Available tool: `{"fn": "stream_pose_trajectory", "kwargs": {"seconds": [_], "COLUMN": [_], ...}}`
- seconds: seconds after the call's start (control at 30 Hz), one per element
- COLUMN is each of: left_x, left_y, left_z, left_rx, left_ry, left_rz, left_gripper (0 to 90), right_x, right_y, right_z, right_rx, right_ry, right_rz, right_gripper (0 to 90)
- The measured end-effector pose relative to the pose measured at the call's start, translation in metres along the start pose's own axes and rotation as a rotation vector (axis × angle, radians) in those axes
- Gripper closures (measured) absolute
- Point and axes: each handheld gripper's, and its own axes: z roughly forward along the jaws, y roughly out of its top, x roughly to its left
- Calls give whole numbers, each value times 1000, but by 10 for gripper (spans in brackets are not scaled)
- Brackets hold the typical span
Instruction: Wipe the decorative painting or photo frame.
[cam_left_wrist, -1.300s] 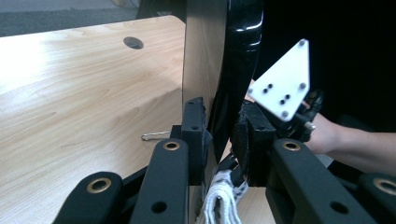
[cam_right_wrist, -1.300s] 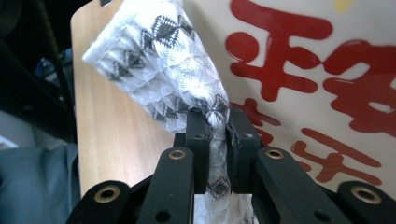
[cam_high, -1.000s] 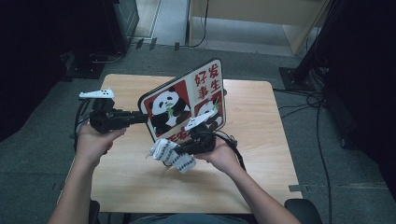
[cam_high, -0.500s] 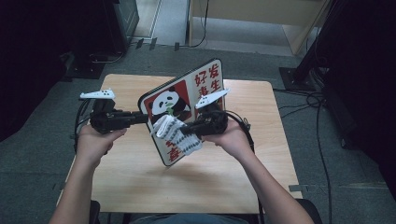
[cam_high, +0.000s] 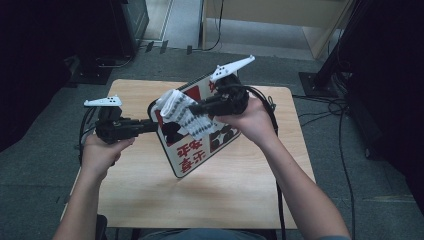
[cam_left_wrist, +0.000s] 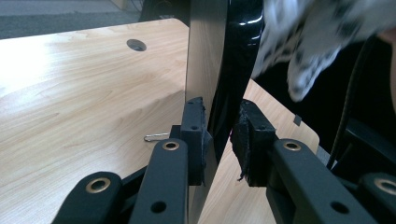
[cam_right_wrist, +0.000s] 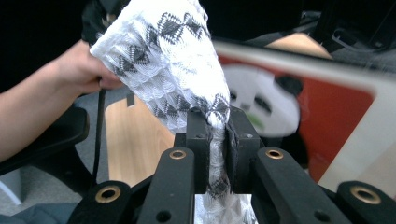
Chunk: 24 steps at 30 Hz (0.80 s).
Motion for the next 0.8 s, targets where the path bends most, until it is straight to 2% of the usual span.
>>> {"fn": "stream_pose_trajectory", "kwargs": {"seconds": [0.17, 0.47, 0.6, 0.8], "left_x": [0, 0, 0, 0], "left_y": [-1, -1, -2, -3], "left_z": [0, 0, 0, 0], "left_rx": [-5, -11, -28, -39], "left_ry": [0, 0, 4, 5], "left_rz": [2, 3, 16, 24], "left_gripper": [750, 750, 757, 771], "right_x": [0, 0, -3, -3], "right_y": [27, 67, 76, 75], "right_z": [-3, 3, 20, 48], "right_rx": [-2, 28, 61, 112], "right_ry": [-10, -85, -75, -67], "right_rz": [-32, -75, -62, -69], "right_gripper": [827, 824, 824, 823]}}
